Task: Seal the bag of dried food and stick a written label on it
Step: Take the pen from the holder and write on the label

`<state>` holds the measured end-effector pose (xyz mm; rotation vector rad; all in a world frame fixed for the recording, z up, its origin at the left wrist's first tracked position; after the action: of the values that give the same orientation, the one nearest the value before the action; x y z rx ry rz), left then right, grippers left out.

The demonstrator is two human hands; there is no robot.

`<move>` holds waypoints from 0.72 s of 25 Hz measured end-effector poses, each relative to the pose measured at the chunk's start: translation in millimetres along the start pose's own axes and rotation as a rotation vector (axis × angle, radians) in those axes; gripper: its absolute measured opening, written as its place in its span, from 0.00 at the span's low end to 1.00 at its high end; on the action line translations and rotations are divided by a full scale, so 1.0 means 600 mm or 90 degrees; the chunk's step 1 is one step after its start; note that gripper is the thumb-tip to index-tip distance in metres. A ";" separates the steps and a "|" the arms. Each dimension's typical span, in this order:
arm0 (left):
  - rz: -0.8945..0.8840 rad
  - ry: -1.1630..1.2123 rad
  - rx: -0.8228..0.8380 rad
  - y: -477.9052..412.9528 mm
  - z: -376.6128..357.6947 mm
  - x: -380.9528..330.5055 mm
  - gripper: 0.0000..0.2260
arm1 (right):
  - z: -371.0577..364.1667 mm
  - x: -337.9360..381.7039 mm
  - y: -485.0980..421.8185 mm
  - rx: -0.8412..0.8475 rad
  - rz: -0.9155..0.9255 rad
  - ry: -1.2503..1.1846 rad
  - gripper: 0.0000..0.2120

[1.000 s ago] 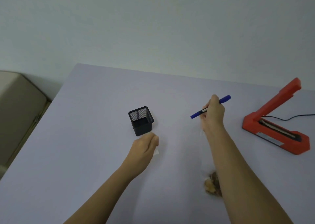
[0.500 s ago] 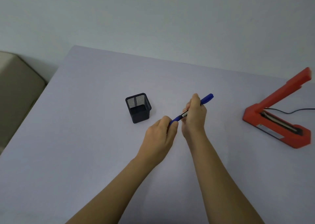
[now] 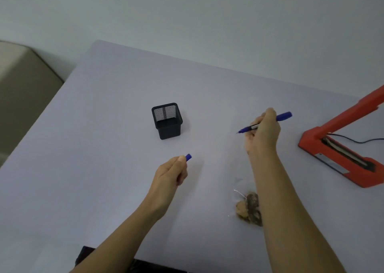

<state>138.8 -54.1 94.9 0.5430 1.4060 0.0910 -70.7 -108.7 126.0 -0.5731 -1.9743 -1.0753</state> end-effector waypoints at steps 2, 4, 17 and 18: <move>0.035 -0.064 -0.059 0.007 0.039 0.051 0.19 | 0.000 0.008 -0.007 0.052 0.050 0.091 0.20; 0.057 -0.145 -0.137 -0.007 0.077 0.085 0.14 | -0.005 -0.025 -0.001 0.141 0.076 0.145 0.22; -0.097 -0.561 -0.264 -0.144 0.207 0.174 0.06 | 0.037 -0.267 -0.008 0.388 0.207 0.404 0.17; -0.096 -0.553 -0.264 -0.145 0.209 0.177 0.07 | 0.036 -0.274 -0.010 0.396 0.208 0.405 0.17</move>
<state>255.0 -128.7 -29.2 0.0886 0.5460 0.0171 10.9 -95.8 -17.9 -0.1637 -1.4614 -0.3335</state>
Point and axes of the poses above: each hand's wrist, its own y-axis away from the middle knuckle, its own z-axis out of the back of the hand, x = y × z, the point moved 2 cm from there along -y, towards the middle knuckle
